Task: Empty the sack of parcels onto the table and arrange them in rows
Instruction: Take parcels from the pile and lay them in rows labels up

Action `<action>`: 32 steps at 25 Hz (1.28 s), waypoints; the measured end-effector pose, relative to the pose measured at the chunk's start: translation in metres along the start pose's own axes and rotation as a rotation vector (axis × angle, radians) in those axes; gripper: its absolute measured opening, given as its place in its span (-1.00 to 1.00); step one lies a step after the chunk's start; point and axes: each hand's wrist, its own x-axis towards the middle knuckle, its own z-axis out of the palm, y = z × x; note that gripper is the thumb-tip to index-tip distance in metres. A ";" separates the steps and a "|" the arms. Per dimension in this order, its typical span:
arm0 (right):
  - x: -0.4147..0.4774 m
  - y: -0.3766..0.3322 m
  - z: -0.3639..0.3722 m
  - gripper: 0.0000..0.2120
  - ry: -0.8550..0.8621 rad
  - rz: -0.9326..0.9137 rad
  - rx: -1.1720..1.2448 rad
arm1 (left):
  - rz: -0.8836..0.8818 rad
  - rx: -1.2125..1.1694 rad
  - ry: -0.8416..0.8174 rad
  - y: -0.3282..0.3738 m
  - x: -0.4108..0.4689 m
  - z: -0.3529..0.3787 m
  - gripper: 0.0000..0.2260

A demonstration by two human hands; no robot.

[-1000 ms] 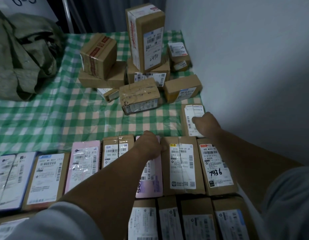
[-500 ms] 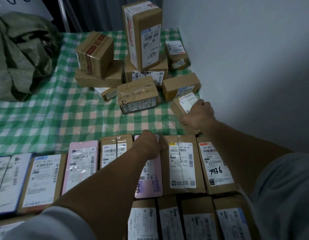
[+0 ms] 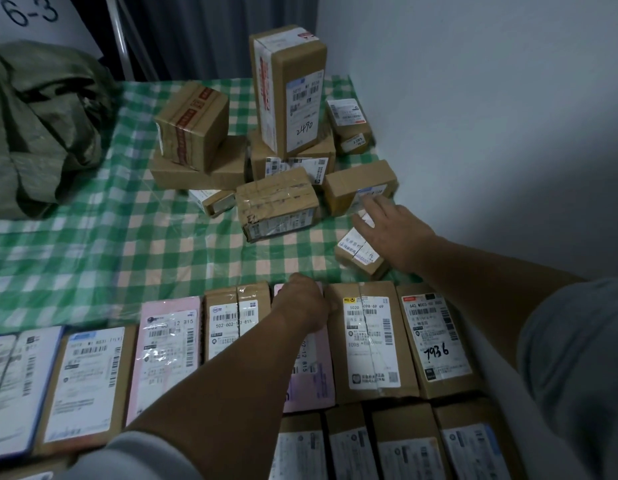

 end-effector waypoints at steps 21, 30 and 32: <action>0.045 -0.041 0.001 0.06 -0.202 0.969 0.974 | 0.014 0.101 -0.055 0.001 0.005 -0.004 -0.61; 0.016 -0.012 0.020 -0.25 -0.244 0.741 0.910 | -0.080 -0.038 -0.046 -0.001 0.012 -0.001 -0.39; 0.013 -0.014 0.021 -0.22 -0.234 0.692 0.887 | -0.057 -0.029 -0.059 0.000 0.011 0.000 -0.43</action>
